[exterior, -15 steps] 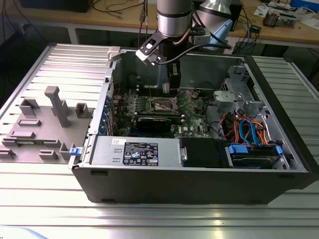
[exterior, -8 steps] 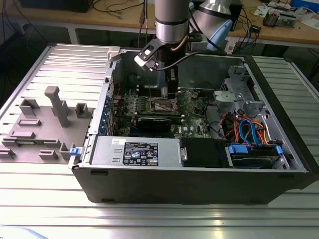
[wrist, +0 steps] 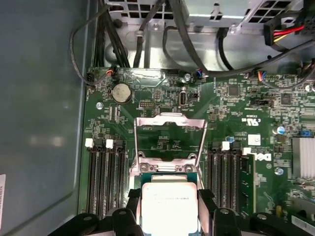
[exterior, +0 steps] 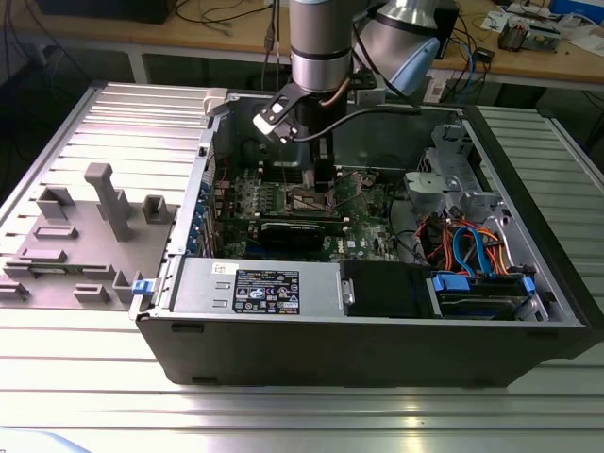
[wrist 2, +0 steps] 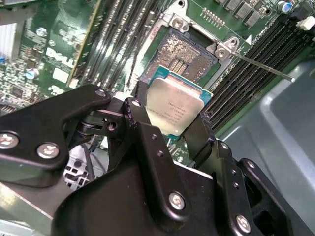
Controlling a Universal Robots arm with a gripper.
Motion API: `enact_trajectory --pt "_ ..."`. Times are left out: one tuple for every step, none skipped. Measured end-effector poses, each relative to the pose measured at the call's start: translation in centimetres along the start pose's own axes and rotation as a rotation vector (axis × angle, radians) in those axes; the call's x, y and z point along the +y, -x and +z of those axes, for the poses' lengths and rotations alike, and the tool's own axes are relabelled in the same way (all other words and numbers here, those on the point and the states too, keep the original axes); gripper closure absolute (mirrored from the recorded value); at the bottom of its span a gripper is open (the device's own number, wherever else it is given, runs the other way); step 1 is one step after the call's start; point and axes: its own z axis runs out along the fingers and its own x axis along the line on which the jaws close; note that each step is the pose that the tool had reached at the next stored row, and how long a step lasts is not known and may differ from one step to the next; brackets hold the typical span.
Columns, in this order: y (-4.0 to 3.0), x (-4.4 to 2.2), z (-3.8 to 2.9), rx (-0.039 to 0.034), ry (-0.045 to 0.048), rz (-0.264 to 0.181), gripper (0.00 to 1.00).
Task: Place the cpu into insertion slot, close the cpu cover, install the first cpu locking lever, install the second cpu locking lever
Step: 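Place the cpu into insertion slot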
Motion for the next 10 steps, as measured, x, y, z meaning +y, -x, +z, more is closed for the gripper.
enact_trajectory --pt "-0.09 -0.06 0.24 -0.0001 0.0000 0.000 0.46" --pt "-0.15 -0.15 0.51 0.0000 0.0000 0.000 0.46" --pt "-0.19 -0.30 0.82 -0.0001 -0.0001 0.000 0.46" --pt "-0.20 -0.40 1.03 0.0000 0.0000 0.000 0.46" --pt "-0.21 -0.52 1.20 0.0000 0.0000 0.000 0.46" --pt "-0.22 -0.72 1.48 -0.0001 0.0000 0.000 0.46" --pt "-0.23 -0.87 1.68 -0.0001 -0.0001 0.000 0.46" --pt "-0.23 -0.98 1.86 -0.0002 -0.0001 0.000 0.46" --pt "-0.24 -1.08 2.04 -0.0001 -0.0001 0.000 0.46" --pt "-0.24 -1.16 2.22 -0.0001 0.0000 0.001 0.46"
